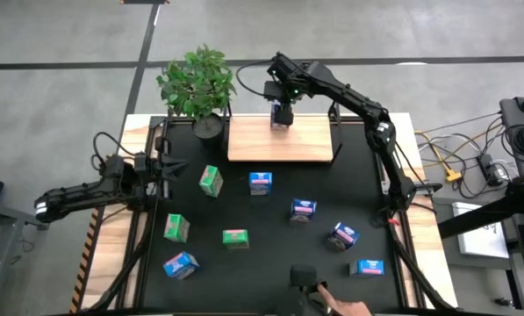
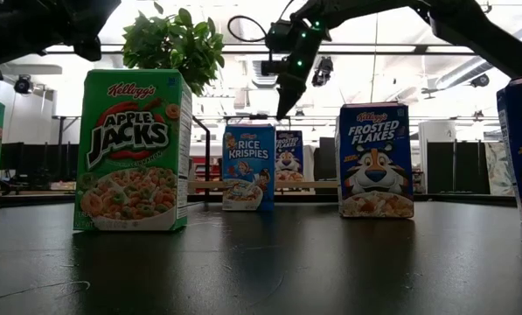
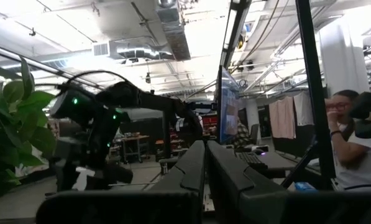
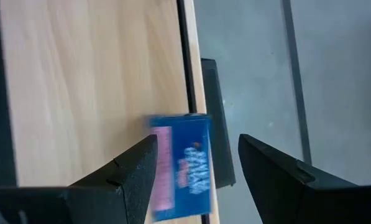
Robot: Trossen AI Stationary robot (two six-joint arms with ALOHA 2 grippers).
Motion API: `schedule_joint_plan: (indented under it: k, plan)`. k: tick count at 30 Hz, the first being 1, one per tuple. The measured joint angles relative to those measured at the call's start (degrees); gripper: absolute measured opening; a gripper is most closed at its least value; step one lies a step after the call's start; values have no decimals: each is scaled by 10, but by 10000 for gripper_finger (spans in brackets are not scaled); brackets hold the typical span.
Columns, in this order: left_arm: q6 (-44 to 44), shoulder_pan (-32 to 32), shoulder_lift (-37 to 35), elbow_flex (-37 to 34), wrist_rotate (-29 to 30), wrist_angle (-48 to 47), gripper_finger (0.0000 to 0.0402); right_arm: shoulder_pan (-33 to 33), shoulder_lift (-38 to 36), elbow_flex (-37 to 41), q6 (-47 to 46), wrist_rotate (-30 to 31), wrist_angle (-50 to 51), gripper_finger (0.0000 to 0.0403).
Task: Stack cereal on shelf
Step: Put the top blue cereal box aligned with the blue cereal box on the shelf
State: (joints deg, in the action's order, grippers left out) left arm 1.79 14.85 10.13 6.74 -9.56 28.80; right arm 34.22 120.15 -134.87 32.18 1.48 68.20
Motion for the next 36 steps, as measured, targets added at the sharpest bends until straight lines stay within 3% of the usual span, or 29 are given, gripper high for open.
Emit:
schedule_joint_plan:
  k: [5,10,19,27,30,36]
  plan:
    - [-17,0,0,0,0,1,1,-10,-18,-1,-23,-9,19,215]
    - [-44,0,0,0,-3,5,1,-39,-55,-1,-76,-81,69,215]
    - [-54,0,0,0,-5,5,1,-152,-111,21,-148,-125,99,215]
    - [-96,0,0,0,-6,1,1,-257,-125,132,-186,-119,-5,214]
    - [-99,0,0,0,-10,-2,1,-283,-125,183,-205,-92,-43,215]
    - [-96,0,0,0,-13,-2,1,-320,-131,270,-255,-77,-32,215]
